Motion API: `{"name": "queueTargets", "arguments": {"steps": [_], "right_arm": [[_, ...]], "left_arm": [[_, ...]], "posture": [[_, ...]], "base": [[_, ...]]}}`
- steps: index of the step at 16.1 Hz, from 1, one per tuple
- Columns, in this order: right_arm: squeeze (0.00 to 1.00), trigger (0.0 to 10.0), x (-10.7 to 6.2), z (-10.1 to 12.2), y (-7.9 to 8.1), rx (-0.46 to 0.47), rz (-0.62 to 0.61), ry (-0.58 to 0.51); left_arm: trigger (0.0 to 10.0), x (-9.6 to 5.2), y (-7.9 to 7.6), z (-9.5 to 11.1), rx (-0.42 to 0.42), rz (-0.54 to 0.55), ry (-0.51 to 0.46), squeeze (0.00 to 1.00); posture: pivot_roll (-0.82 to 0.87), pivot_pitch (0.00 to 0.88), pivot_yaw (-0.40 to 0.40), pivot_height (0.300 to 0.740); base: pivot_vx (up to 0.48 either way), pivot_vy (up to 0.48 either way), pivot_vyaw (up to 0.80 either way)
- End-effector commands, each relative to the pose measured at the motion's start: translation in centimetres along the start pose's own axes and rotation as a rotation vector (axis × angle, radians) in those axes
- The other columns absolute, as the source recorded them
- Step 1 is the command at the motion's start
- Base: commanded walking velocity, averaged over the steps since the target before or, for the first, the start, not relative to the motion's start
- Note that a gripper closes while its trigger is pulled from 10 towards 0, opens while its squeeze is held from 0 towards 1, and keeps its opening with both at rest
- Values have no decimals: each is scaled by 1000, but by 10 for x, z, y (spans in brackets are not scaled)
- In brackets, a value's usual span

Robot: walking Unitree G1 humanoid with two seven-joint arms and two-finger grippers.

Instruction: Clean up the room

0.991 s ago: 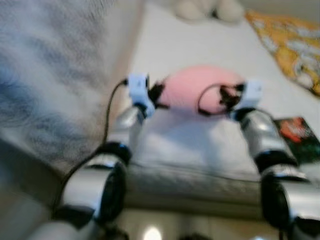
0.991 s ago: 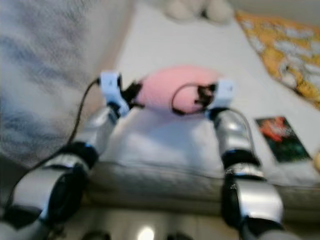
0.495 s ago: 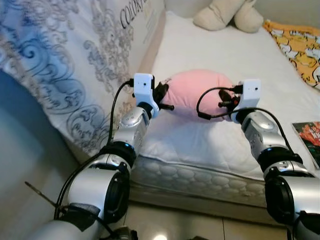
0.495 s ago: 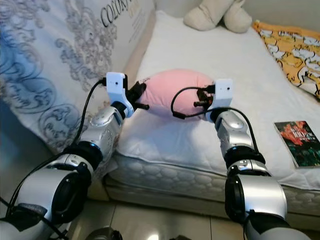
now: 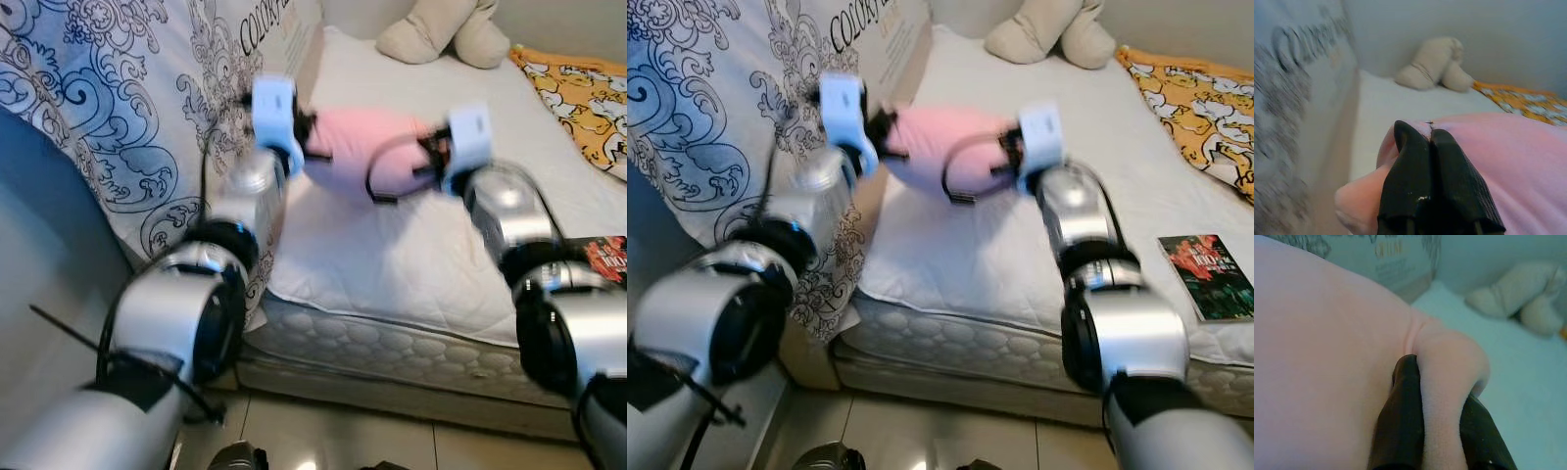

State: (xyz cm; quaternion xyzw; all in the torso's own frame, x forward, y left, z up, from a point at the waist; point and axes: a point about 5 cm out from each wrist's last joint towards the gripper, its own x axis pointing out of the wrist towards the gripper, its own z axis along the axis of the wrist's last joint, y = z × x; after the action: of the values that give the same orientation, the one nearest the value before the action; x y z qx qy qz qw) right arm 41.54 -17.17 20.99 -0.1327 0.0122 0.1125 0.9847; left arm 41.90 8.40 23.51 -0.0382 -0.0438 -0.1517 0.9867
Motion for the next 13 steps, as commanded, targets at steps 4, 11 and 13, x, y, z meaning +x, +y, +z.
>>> {"name": "queueTargets", "arguments": {"steps": [4,11,13], "right_arm": [[271,0,6,35,3,-135,-1,-126],[157,0,-35,-107,51,-96,219,251],[0,0,-51,-130,42,-128,229,331]], "left_arm": [[0,-4,33,21,141,212,-100,0],[0,-60,8,-127,247,174,267,0],[0,-76,-37,-159,194,56,327,0]], "posture": [[-2,86,-93,740],[7,263,-117,740],[9,270,-118,740]], "base": [[0,0,0],[0,0,0],[0,0,0]]}}
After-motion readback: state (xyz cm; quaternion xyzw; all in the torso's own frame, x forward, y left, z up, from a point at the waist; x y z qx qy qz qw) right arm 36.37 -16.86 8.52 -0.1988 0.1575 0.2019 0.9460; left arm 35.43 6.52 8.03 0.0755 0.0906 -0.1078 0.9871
